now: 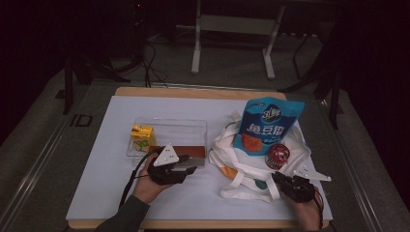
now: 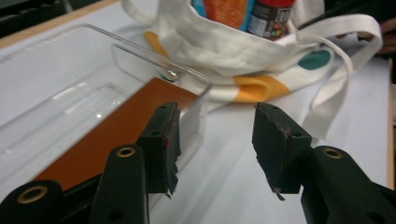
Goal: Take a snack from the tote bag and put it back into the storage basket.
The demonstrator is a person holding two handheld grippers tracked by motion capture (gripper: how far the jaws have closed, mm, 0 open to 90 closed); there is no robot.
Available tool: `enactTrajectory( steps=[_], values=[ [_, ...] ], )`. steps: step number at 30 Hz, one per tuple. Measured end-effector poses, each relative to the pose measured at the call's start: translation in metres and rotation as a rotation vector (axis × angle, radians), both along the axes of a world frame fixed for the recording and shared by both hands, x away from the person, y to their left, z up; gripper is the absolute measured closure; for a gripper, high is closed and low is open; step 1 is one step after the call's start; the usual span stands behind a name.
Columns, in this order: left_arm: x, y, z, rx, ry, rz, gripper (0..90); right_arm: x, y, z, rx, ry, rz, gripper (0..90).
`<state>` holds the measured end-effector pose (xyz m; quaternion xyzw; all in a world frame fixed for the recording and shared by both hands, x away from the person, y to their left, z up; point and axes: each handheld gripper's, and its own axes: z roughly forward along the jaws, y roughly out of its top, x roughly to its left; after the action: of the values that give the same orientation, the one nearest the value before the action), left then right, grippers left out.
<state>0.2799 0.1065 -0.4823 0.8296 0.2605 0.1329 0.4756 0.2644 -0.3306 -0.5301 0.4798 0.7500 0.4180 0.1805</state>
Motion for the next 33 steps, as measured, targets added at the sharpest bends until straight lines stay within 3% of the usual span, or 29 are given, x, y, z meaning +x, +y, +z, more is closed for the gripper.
enactTrajectory(
  steps=[11, 15, 22, 27, 33],
  values=[
    [-0.001, -0.017, -0.027, 0.019, 0.023, -0.058, 51.4, 0.001, 0.003, 0.011, -0.001, 0.001, 0.004, 71.9],
    [0.000, -0.020, -0.034, 0.022, 0.032, -0.081, 52.0, 0.000, 0.000, 0.019, 0.030, -0.017, 0.005, 67.7],
    [0.000, -0.030, -0.045, 0.039, 0.028, -0.117, 51.8, 0.000, -0.002, 0.032, 0.036, -0.040, 0.018, 62.4],
    [0.002, -0.032, -0.050, 0.045, 0.020, -0.147, 50.2, 0.006, -0.004, 0.042, 0.024, -0.053, 0.014, 59.9],
    [0.007, -0.030, -0.054, 0.026, 0.036, -0.144, 50.1, 0.020, -0.005, 0.060, -0.010, -0.059, 0.013, 58.4]
  ],
)
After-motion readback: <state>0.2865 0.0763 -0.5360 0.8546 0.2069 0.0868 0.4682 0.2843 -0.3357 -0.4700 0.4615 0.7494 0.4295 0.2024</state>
